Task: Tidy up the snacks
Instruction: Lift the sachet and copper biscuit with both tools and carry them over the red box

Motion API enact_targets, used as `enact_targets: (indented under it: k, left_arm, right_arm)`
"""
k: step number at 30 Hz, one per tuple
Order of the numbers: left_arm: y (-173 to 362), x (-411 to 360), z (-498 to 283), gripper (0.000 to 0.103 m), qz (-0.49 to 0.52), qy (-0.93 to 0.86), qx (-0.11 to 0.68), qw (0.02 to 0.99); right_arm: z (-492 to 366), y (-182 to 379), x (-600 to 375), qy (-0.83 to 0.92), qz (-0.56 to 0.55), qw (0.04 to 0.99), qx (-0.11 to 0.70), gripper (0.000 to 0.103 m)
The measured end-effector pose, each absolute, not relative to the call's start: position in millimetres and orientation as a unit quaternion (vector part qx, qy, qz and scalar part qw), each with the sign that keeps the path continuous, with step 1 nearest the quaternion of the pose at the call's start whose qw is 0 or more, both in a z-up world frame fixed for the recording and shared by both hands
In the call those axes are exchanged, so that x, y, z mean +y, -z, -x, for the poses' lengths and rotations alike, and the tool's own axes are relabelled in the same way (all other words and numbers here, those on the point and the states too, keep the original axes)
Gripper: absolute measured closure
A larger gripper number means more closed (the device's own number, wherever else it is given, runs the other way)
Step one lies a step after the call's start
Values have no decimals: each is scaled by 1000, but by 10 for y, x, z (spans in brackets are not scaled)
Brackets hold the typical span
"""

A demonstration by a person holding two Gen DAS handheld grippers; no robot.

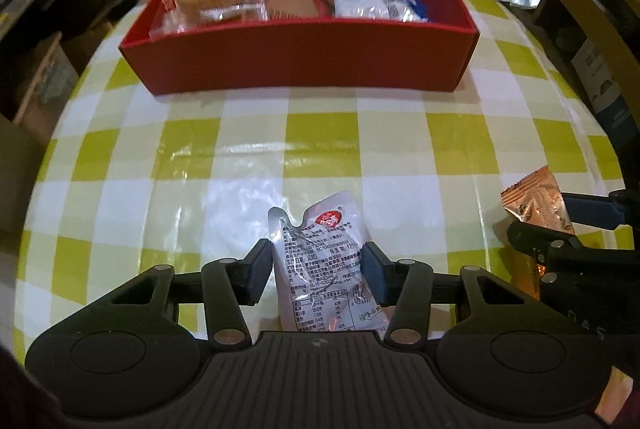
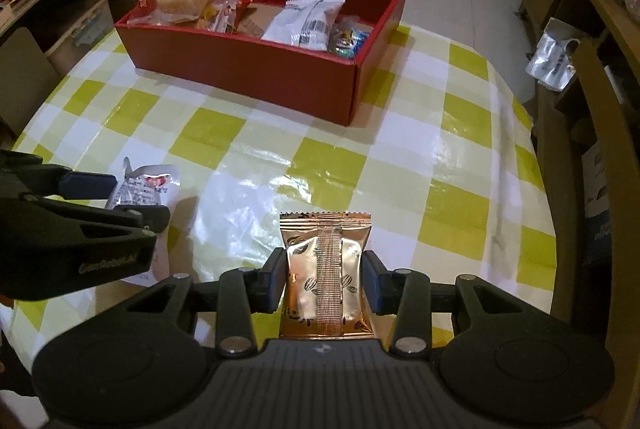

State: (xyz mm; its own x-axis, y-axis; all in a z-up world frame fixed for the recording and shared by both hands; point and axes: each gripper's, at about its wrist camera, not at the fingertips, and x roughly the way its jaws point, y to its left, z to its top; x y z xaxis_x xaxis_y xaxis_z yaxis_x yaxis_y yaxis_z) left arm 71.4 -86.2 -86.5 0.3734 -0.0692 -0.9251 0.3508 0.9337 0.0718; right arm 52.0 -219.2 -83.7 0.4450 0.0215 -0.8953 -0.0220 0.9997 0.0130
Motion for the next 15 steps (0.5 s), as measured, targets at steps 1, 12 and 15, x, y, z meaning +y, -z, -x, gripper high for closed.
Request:
enact_targets:
  k: [1,12,15]
  left_arm:
    - [843,-865,-708,46,-131,129,540,821]
    - [680,-858,-705,46,-155,121,497,845]
    - [642,-850,-712,46,-158,118,487,851]
  right_arm:
    - [-521,821,-2182,-13,1,852,524,53]
    - [-591,702,-2128,-11,2,861,508,53]
    - [-616,666,-2099,-13,4,864,503,53]
